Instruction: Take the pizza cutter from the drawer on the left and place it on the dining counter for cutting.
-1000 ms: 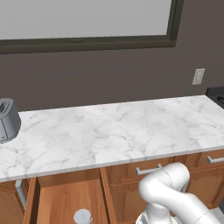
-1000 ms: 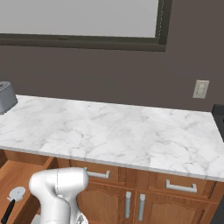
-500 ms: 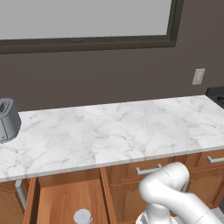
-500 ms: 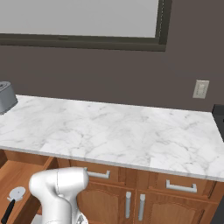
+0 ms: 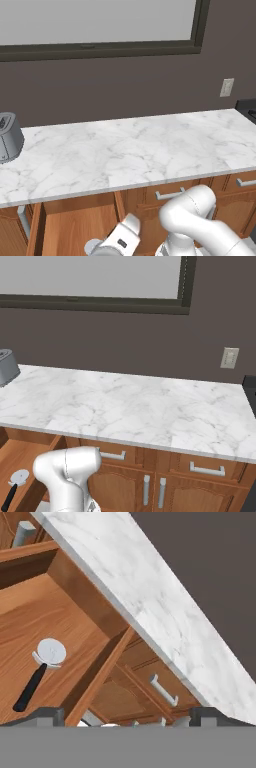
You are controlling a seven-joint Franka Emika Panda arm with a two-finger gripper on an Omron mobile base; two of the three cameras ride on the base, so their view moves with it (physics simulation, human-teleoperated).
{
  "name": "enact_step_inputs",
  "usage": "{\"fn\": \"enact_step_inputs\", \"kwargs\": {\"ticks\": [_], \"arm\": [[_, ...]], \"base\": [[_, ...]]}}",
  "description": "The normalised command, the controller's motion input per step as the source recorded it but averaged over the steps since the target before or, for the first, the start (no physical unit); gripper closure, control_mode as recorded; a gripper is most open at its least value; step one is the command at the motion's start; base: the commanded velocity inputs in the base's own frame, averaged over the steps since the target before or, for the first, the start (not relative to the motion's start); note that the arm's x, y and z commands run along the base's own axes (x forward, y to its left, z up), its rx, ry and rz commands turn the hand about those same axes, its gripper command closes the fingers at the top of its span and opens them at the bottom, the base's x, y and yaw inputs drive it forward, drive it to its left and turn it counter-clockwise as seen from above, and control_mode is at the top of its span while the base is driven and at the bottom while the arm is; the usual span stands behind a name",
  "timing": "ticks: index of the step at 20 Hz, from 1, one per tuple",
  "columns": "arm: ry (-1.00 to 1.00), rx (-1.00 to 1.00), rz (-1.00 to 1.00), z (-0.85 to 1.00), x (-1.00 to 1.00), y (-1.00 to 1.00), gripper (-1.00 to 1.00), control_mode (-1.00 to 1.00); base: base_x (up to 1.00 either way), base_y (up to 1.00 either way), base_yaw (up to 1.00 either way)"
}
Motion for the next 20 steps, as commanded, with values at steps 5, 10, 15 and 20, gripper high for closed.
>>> {"fn": "enact_step_inputs", "kwargs": {"ticks": [5, 10, 15, 20], "arm": [[0.21, 0.14, -0.03, -0.03, 1.0, -0.35, -1.0, -1.0], [0.24, 0.09, -0.08, -0.05, 1.0, 0.0, -1.0, -1.0], [0.37, 0.12, -0.16, -0.03, 0.5, 0.17, -1.0, -1.0], [0.35, 0.12, -0.27, -0.05, 0.05, 0.25, -1.0, -1.0]], "base": [[0.0, 0.0, 0.0], [0.0, 0.0, 0.0], [0.0, 0.0, 0.0], [0.0, 0.0, 0.0]]}}
